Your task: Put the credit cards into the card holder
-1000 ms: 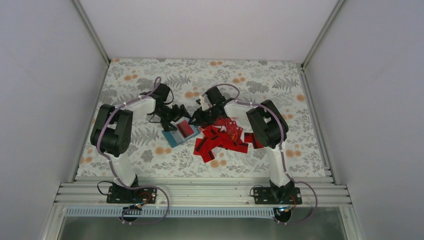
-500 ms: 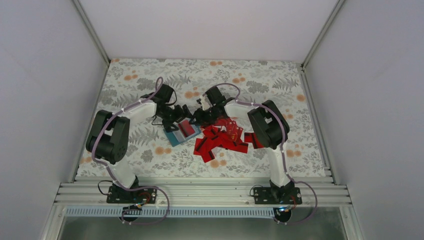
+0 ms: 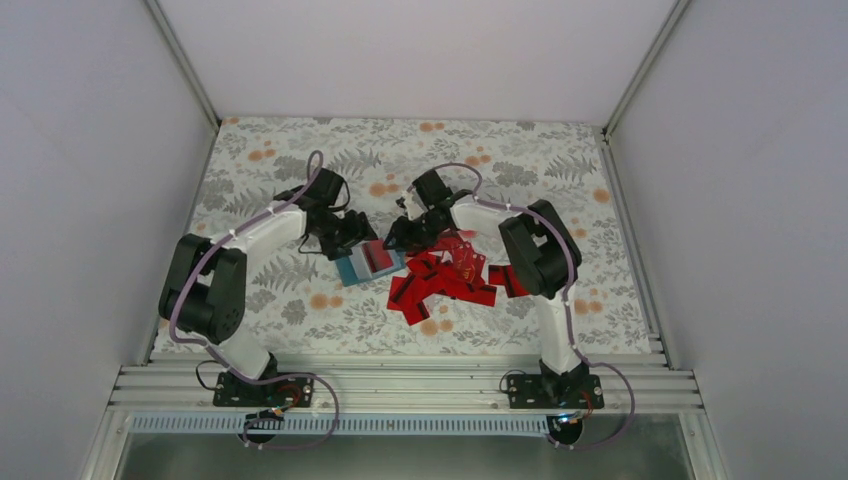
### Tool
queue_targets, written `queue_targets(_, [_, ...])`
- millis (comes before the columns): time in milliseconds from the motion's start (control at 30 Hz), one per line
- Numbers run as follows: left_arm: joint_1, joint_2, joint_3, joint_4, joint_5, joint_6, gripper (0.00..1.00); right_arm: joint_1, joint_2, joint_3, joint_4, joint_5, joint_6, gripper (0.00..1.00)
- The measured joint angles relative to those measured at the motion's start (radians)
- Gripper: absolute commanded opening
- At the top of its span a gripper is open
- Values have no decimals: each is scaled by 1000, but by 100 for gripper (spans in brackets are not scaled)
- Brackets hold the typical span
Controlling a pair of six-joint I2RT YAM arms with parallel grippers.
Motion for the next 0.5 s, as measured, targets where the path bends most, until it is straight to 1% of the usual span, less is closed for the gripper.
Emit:
queue_targets(167, [-8, -13, -16, -19, -36, 26, 57, -16, -37, 0, -60, 21, -22, 38])
queue_targets(333, [-26, -11, -27, -32, -63, 63, 40, -19, -88, -6, -83, 38, -36, 35])
queue_targets(400, [-36, -2, -22, -40, -79, 79, 31, -19, -106, -17, -85, 43, -37, 33])
queue_targets(433, [-40, 6, -17, -46, -89, 82, 29, -19, -113, -23, -86, 45, -38, 33])
queue_targets(500, [-50, 30, 0, -64, -118, 95, 28, -19, -117, -33, -86, 51, -38, 33])
